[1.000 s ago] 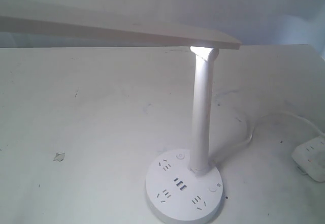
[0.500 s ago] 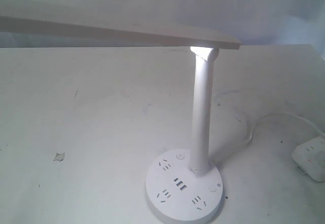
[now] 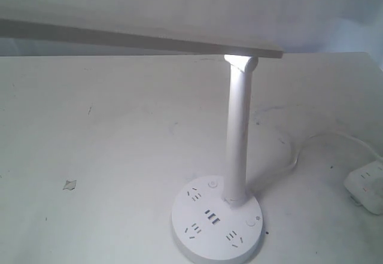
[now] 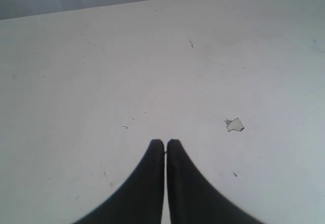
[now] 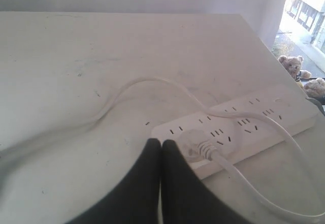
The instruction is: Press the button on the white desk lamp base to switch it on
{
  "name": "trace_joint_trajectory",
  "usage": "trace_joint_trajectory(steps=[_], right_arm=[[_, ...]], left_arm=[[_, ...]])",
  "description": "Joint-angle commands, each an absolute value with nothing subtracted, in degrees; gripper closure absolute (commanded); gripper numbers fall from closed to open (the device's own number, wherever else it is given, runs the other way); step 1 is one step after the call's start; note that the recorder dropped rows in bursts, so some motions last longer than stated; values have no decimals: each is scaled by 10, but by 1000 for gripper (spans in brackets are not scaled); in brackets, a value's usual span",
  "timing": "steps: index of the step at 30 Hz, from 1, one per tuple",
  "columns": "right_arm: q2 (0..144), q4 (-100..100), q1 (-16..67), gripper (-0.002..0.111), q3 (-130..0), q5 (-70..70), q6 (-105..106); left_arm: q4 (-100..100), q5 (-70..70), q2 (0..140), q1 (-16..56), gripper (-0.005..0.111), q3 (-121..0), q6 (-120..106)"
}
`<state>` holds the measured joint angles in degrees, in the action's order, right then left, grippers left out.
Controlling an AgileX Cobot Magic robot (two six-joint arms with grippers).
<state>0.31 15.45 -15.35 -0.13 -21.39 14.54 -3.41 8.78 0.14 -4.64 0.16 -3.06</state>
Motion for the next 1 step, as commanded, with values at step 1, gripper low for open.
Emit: trace_joint_trajectory(steps=[1], right_arm=[[0,154,-157,108,0,-214,148]], left_arm=[[-38,86,0,-46,106,0,-29]])
